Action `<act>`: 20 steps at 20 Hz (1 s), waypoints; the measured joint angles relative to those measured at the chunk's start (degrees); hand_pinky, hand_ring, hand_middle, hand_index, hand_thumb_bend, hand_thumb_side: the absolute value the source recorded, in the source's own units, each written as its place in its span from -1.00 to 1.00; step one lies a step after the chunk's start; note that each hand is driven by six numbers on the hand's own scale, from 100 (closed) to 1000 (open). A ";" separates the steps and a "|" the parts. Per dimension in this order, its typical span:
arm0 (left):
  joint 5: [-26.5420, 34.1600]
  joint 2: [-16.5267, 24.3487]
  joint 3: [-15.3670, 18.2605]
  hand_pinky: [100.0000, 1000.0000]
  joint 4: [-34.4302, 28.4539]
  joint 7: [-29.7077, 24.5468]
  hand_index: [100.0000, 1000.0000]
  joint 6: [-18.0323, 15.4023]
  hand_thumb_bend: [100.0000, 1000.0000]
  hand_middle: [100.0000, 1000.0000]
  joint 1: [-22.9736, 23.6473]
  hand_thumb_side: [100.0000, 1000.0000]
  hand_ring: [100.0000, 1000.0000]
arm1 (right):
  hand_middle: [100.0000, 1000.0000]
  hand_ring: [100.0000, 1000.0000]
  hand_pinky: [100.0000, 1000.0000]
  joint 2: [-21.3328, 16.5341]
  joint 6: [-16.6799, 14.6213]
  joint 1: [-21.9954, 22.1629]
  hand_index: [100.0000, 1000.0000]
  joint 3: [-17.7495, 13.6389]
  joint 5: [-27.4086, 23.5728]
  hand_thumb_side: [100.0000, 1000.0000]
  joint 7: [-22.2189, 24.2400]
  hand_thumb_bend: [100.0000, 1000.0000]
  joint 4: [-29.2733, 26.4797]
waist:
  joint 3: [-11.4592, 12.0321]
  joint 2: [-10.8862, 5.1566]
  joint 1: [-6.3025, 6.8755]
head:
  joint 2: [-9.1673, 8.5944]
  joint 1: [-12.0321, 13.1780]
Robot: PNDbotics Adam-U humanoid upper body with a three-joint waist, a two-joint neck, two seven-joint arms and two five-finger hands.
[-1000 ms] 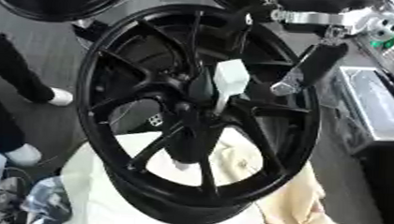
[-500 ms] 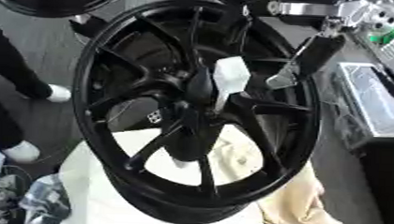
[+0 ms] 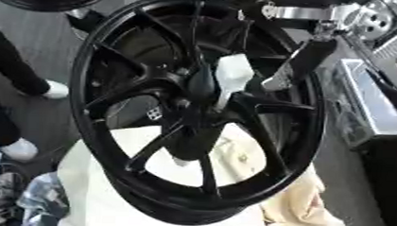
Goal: Pull the pin out of the wheel hub.
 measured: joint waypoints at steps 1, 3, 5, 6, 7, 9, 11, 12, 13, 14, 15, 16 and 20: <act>0.00 0.00 0.00 0.29 0.00 0.00 0.38 0.01 -0.85 0.43 -0.02 0.68 0.40 | 0.30 0.53 1.00 0.16 0.03 0.00 0.72 0.01 0.19 -0.79 -0.03 -0.30 0.11 | 0.02 0.04 0.00 | 0.00 -0.01; -0.02 0.00 0.00 0.29 0.00 0.00 0.38 0.02 -0.87 0.43 -0.05 0.67 0.40 | 0.27 0.53 1.00 0.22 0.16 0.00 0.70 0.01 0.59 -0.82 -0.16 -0.33 0.14 | 0.05 0.22 -0.03 | 0.00 -0.02; -0.03 0.00 0.00 0.29 0.00 -0.01 0.38 0.05 -0.85 0.43 -0.07 0.69 0.40 | 0.25 0.53 1.00 0.25 0.28 0.00 0.69 0.03 0.96 -0.81 -0.28 -0.35 0.16 | 0.10 0.38 -0.06 | 0.00 -0.02; -0.03 0.00 0.00 0.29 0.00 -0.02 0.38 0.06 -0.85 0.43 -0.07 0.69 0.40 | 0.24 0.53 1.00 0.26 0.36 0.00 0.69 0.03 1.10 -0.80 -0.34 -0.35 0.16 | 0.12 0.44 -0.10 | 0.00 -0.02; -0.05 -0.01 0.00 0.29 0.00 -0.02 0.38 0.08 -0.85 0.43 -0.07 0.70 0.40 | 0.21 0.53 1.00 0.27 0.42 0.00 0.68 0.04 1.28 -0.79 -0.39 -0.36 0.17 | 0.14 0.56 -0.14 | 0.00 -0.02; -0.06 -0.01 0.00 0.29 0.00 -0.02 0.38 0.09 -0.85 0.43 -0.08 0.70 0.40 | 0.18 0.53 1.00 0.29 0.44 0.00 0.66 0.05 1.75 -0.78 -0.42 -0.38 0.33 | 0.21 0.76 -0.18 | 0.00 -0.03; -0.06 -0.01 0.00 0.29 0.00 -0.01 0.38 0.10 -0.85 0.43 -0.08 0.70 0.40 | 0.13 0.52 1.00 0.30 0.39 0.34 0.64 0.05 2.24 -0.76 -0.47 -0.41 0.45 | 0.29 0.89 -0.18 | 0.00 -0.03; -0.06 -0.01 -0.01 0.29 0.00 0.01 0.38 0.12 -0.85 0.44 -0.09 0.70 0.40 | 0.11 0.52 1.00 0.30 0.37 0.57 0.63 0.06 2.47 -0.76 -0.49 -0.41 0.45 | 0.29 1.00 -0.18 | 0.00 -0.03; -0.07 -0.01 -0.01 0.29 0.00 0.03 0.38 0.15 -0.85 0.44 -0.10 0.70 0.40 | 0.09 0.52 1.00 0.30 0.36 0.83 0.61 0.06 2.60 -0.74 -0.51 -0.42 0.44 | 0.29 1.04 -0.18 | 0.00 -0.03; -0.07 -0.02 -0.01 0.29 0.00 0.03 0.38 0.16 -0.85 0.44 -0.11 0.70 0.40 | 0.08 0.52 1.00 0.30 0.34 1.04 0.60 0.06 2.76 -0.74 -0.52 -0.43 0.42 | 0.29 1.05 -0.18 | 0.00 -0.02; -0.07 -0.02 -0.01 0.29 0.00 0.03 0.38 0.17 -0.85 0.44 -0.12 0.70 0.40 | 0.05 0.51 1.00 0.30 0.30 1.21 0.58 0.06 2.96 -0.74 -0.55 -0.43 0.33 | 0.29 1.07 -0.18 | 0.00 -0.02; -0.07 -0.02 -0.01 0.29 0.00 0.03 0.38 0.17 -0.85 0.44 -0.13 0.70 0.40 | 0.03 0.51 1.00 0.30 0.28 1.42 0.56 0.06 3.05 -0.73 -0.57 -0.44 0.23 | 0.29 1.11 -0.18 | 0.00 -0.02; -0.07 -0.02 -0.01 0.29 0.00 0.03 0.38 0.18 -0.86 0.44 -0.15 0.70 0.40 | -0.08 0.49 1.00 0.29 0.19 1.75 0.47 0.19 3.52 -0.73 -0.40 -0.49 -0.16 | 0.29 1.23 -0.18 | 0.00 -0.02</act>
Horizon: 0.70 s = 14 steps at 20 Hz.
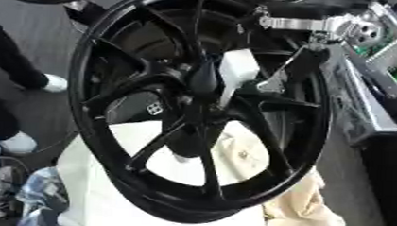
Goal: Pull the pin out of the wheel hub.
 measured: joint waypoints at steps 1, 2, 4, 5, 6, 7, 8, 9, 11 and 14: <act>-0.01 0.00 0.00 0.29 0.00 0.00 0.38 0.00 -0.85 0.44 0.00 0.70 0.40 | -0.11 0.48 1.00 0.00 -0.02 0.13 0.44 0.01 0.02 -0.72 0.11 -0.49 -0.12 | 0.00 0.00 0.00 | 0.00 0.00; -0.01 0.00 0.00 0.29 0.00 0.01 0.38 0.01 -0.85 0.44 0.00 0.70 0.40 | -0.12 0.47 1.00 0.00 -0.07 0.18 0.44 0.04 0.04 -0.72 0.19 -0.50 -0.14 | 0.00 0.00 0.00 | 0.00 0.00; -0.02 -0.01 0.00 0.29 0.00 0.02 0.38 0.02 -0.85 0.44 0.00 0.70 0.40 | -0.16 0.45 1.00 -0.01 -0.09 0.19 0.40 0.09 0.07 -0.72 0.22 -0.53 -0.27 | 0.00 0.00 -0.02 | 0.00 0.00; -0.04 -0.01 0.00 0.29 0.00 0.02 0.38 0.02 -0.85 0.44 0.00 0.70 0.40 | -0.18 0.44 1.00 -0.01 -0.08 0.22 0.37 0.10 0.10 -0.71 0.20 -0.60 -0.39 | 0.00 0.01 -0.04 | 0.00 0.00; -0.07 -0.01 0.00 0.29 0.00 0.03 0.38 0.03 -0.85 0.44 0.00 0.70 0.40 | -0.19 0.43 0.99 -0.01 -0.05 0.23 0.36 0.11 0.11 -0.74 0.18 -0.60 -0.48 | 0.00 0.01 -0.06 | 0.00 0.00; -0.11 -0.01 0.00 0.29 0.00 0.03 0.38 0.03 -0.86 0.44 0.00 0.70 0.40 | -0.22 0.41 0.98 -0.01 0.03 0.23 0.34 0.11 0.11 -0.75 0.10 -0.63 -0.51 | 0.01 0.02 -0.07 | 0.00 0.00; -0.18 -0.01 0.00 0.29 0.00 0.03 0.38 0.03 -0.86 0.44 0.00 0.70 0.40 | -0.23 0.40 0.97 -0.01 0.18 0.23 0.33 0.11 0.06 -0.76 -0.02 -0.66 -0.57 | 0.02 0.08 -0.09 | 0.00 0.00; -0.26 -0.01 0.00 0.29 0.00 0.03 0.38 0.03 -0.86 0.44 0.00 0.71 0.40 | -0.24 0.39 0.97 -0.01 0.34 0.23 0.32 0.11 -0.04 -0.76 -0.14 -0.68 -0.66 | 0.03 0.14 -0.10 | 0.00 0.00; -0.47 -0.01 0.00 0.29 0.00 0.02 0.38 0.04 -0.86 0.44 0.00 0.71 0.40 | -0.26 0.37 0.96 -0.01 0.86 0.24 0.30 0.11 -0.34 -0.77 -0.29 -0.71 -0.85 | 0.04 0.16 -0.10 | 0.00 0.00; -0.52 -0.02 0.00 0.29 0.00 -0.03 0.38 0.09 -0.86 0.44 0.00 0.71 0.40 | -0.26 0.37 0.96 -0.01 1.57 0.34 0.30 0.11 -0.65 -0.77 -0.39 -0.71 -1.17 | 0.04 0.23 -0.11 | 0.00 0.00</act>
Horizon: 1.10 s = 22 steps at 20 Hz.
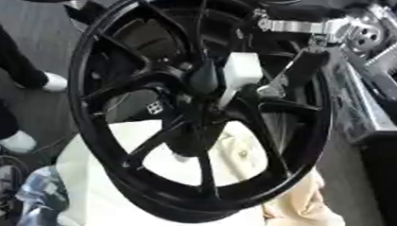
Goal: Pull the pin out of the wheel hub.
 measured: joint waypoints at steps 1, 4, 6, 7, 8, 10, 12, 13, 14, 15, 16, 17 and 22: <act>-0.01 0.00 0.00 0.29 0.00 -0.01 0.38 0.01 -0.86 0.44 0.00 0.71 0.40 | -0.26 0.37 0.96 0.00 0.16 0.05 0.30 0.00 -0.09 -0.77 -0.02 -0.71 -0.02 | 0.00 0.00 0.00 | 0.00 0.00; -0.16 0.00 0.00 0.30 0.00 0.00 0.38 0.02 -0.87 0.44 0.00 0.71 0.41 | -0.44 0.17 0.83 0.00 1.02 0.07 0.14 -0.12 -0.35 -0.73 -0.27 -0.92 -0.02 | 0.00 0.36 0.00 | 0.00 -0.01; -0.32 0.00 0.01 0.30 0.00 0.06 0.38 0.07 -0.87 0.44 0.00 0.71 0.41 | -0.46 0.13 0.81 0.00 1.88 0.08 0.10 -0.17 -0.42 -0.70 -0.50 -0.94 -0.05 | 0.00 0.45 0.03 | 0.00 -0.03; -0.40 0.00 0.01 0.30 0.00 0.09 0.38 0.09 -0.87 0.44 0.01 0.71 0.41 | -0.48 0.11 0.80 0.00 2.23 0.08 0.09 -0.17 -0.42 -0.70 -0.60 -0.97 -0.12 | -0.01 0.50 0.04 | 0.00 -0.07; -0.42 0.00 0.01 0.30 0.00 0.10 0.38 0.09 -0.87 0.44 0.01 0.71 0.41 | -0.50 0.09 0.80 0.00 2.53 0.09 0.07 -0.17 -0.42 -0.70 -0.63 -1.00 -0.20 | -0.01 0.56 0.06 | 0.00 -0.14; -0.44 0.00 0.02 0.30 0.00 0.13 0.38 0.10 -0.87 0.44 0.02 0.71 0.41 | -0.54 0.05 0.79 0.00 2.93 0.12 0.03 -0.23 -0.42 -0.72 -0.66 -1.00 -0.36 | -0.01 0.61 0.08 | 0.00 -0.23; -0.46 0.00 0.02 0.30 0.00 0.14 0.38 0.10 -0.87 0.44 0.02 0.71 0.41 | -0.56 0.02 0.79 0.00 3.23 0.13 0.00 -0.29 -0.46 -0.75 -0.64 -1.00 -0.38 | -0.01 0.62 0.09 | 0.00 -0.27; -0.47 0.00 0.02 0.30 0.00 0.14 0.38 0.10 -0.87 0.44 0.03 0.71 0.41 | -0.59 0.00 0.79 0.00 3.37 0.13 -0.03 -0.30 -0.53 -0.73 -0.62 -1.00 -0.39 | -0.01 0.62 0.09 | 0.00 -0.31; -0.49 0.00 0.02 0.30 0.00 0.14 0.38 0.10 -0.87 0.44 0.04 0.71 0.41 | -0.60 -0.01 0.79 -0.01 3.53 0.14 -0.04 -0.31 -0.66 -0.76 -0.61 -1.00 -0.40 | -0.01 0.62 0.09 | 0.00 -0.36; -0.51 0.00 0.02 0.30 0.00 0.14 0.38 0.10 -0.87 0.44 0.06 0.71 0.41 | -0.61 -0.02 0.79 -0.02 3.67 0.16 -0.04 -0.32 -0.83 -0.76 -0.63 -1.00 -0.41 | -0.01 0.62 0.09 | 0.00 -0.39; -0.54 0.00 0.02 0.30 0.00 0.14 0.38 0.10 -0.87 0.45 0.10 0.71 0.41 | -0.63 -0.04 0.78 -0.04 3.74 0.18 -0.06 -0.33 -1.04 -0.77 -0.63 -1.00 -0.53 | -0.03 0.62 0.09 | 0.00 -0.40; -0.59 0.00 0.02 0.30 0.00 0.14 0.38 0.11 -0.87 0.45 0.12 0.71 0.41 | -0.63 -0.04 0.78 -0.10 3.79 0.28 -0.06 -0.34 -1.28 -0.77 -0.61 -1.00 -0.68 | -0.06 0.62 0.09 | 0.00 -0.40; -0.87 0.00 0.02 0.31 0.08 0.12 0.38 0.13 -0.87 0.45 0.23 0.70 0.42 | -0.66 -0.06 0.78 -1.02 4.30 0.33 -0.09 -0.90 -3.52 -0.77 -0.99 -1.00 -2.24 | -0.46 0.62 0.13 | 0.00 -0.40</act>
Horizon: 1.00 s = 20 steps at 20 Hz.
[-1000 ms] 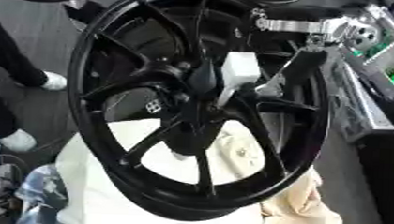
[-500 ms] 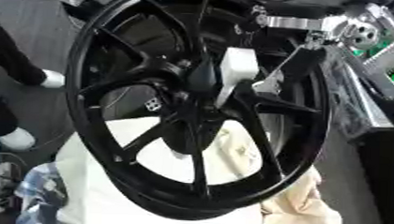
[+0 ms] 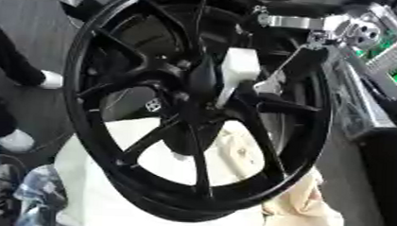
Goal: Pull the pin out of the wheel hub.
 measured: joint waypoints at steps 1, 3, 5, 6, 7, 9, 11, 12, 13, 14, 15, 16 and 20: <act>-0.05 0.00 0.00 0.31 0.09 0.00 0.38 0.00 -0.87 0.45 0.03 0.70 0.42 | -0.66 -0.06 0.78 -0.29 0.17 0.00 -0.09 -0.20 -0.53 -0.77 -0.07 -1.00 -0.49 | -0.10 -0.01 0.01 | 0.00 0.00; -0.08 0.00 0.00 0.31 0.23 0.00 0.38 0.00 -0.87 0.44 0.03 0.70 0.42 | -0.66 -0.06 0.78 -0.81 0.48 0.04 -0.09 -0.51 -1.80 -0.78 -0.22 -1.00 -1.57 | -0.33 -0.02 0.05 | 0.00 0.00; -0.09 0.00 0.01 0.31 0.24 0.00 0.38 0.00 -0.87 0.44 0.04 0.70 0.42 | -0.67 -0.06 0.78 -1.32 0.86 0.05 -0.09 -0.83 -3.05 -0.79 -0.38 -1.00 -2.54 | -0.39 -0.04 0.14 | 0.00 0.01; -0.09 0.00 0.01 0.31 0.24 0.00 0.38 0.00 -0.87 0.44 0.04 0.70 0.42 | -0.67 -0.06 0.78 -1.56 1.10 0.06 -0.09 -1.00 -3.65 -0.80 -0.48 -1.00 -3.11 | -0.49 -0.07 0.18 | 0.00 0.01; -0.10 0.00 0.01 0.31 0.24 0.00 0.38 0.00 -0.87 0.44 0.04 0.70 0.42 | -0.67 -0.06 0.78 -1.79 1.33 0.06 -0.09 -1.24 -4.25 -0.80 -0.62 -1.00 -3.64 | -0.60 -0.15 0.19 | 0.00 0.01; -0.10 0.00 0.01 0.31 0.24 -0.01 0.38 0.01 -0.87 0.44 0.07 0.69 0.42 | -0.67 -0.07 0.78 -2.29 1.80 0.06 -0.09 -1.67 -5.36 -0.81 -0.85 -1.00 -4.56 | -0.63 -0.40 0.20 | 0.00 0.03; -0.11 0.00 0.01 0.31 0.25 -0.02 0.38 0.02 -0.87 0.44 0.11 0.69 0.42 | -0.67 -0.07 0.79 -2.68 2.29 0.06 -0.09 -2.13 -6.59 -0.85 -1.09 -1.00 -5.28 | -0.67 -0.57 0.28 | 0.00 0.05; -0.11 0.00 0.01 0.31 0.25 -0.02 0.38 0.02 -0.87 0.44 0.13 0.69 0.42 | -0.67 -0.07 0.79 -2.85 2.58 0.07 -0.09 -2.47 -7.39 -0.87 -1.31 -1.00 -5.66 | -0.75 -0.68 0.37 | 0.00 0.09; -0.11 0.00 0.01 0.31 0.25 -0.03 0.38 0.03 -0.87 0.44 0.16 0.69 0.42 | -0.68 -0.07 0.80 -3.17 2.87 0.09 -0.09 -2.90 -8.16 -0.89 -1.59 -1.00 -6.08 | -0.89 -0.81 0.49 | 0.00 0.16; -0.11 -0.01 0.01 0.31 0.25 -0.03 0.38 0.03 -0.87 0.44 0.24 0.69 0.42 | -0.68 -0.08 0.80 -3.54 3.16 0.23 -0.09 -3.47 -9.03 -0.92 -1.99 -1.00 -6.60 | -1.06 -0.98 0.58 | 0.00 0.20; -0.12 -0.01 0.01 0.31 0.25 -0.04 0.38 0.03 -0.87 0.44 0.34 0.68 0.42 | -0.68 -0.08 0.80 -4.04 3.44 0.54 -0.08 -4.20 -9.94 -0.95 -2.50 -1.00 -7.12 | -1.21 -1.14 0.67 | 0.00 0.23; -0.12 -0.01 0.01 0.31 0.25 -0.04 0.38 0.03 -0.87 0.44 0.49 0.68 0.42 | -0.68 -0.08 0.81 -4.65 3.69 0.82 -0.08 -5.12 -10.84 -0.98 -3.15 -1.00 -7.65 | -1.41 -1.31 0.72 | 0.00 0.28; -0.14 -0.01 0.01 0.31 0.25 -0.04 0.38 0.02 -0.87 0.44 0.60 0.68 0.42 | -0.68 -0.08 0.81 -7.59 4.29 2.66 -0.08 -9.91 -14.50 -1.00 -6.45 -1.00 -8.99 | -2.39 -1.77 0.97 | 0.00 0.54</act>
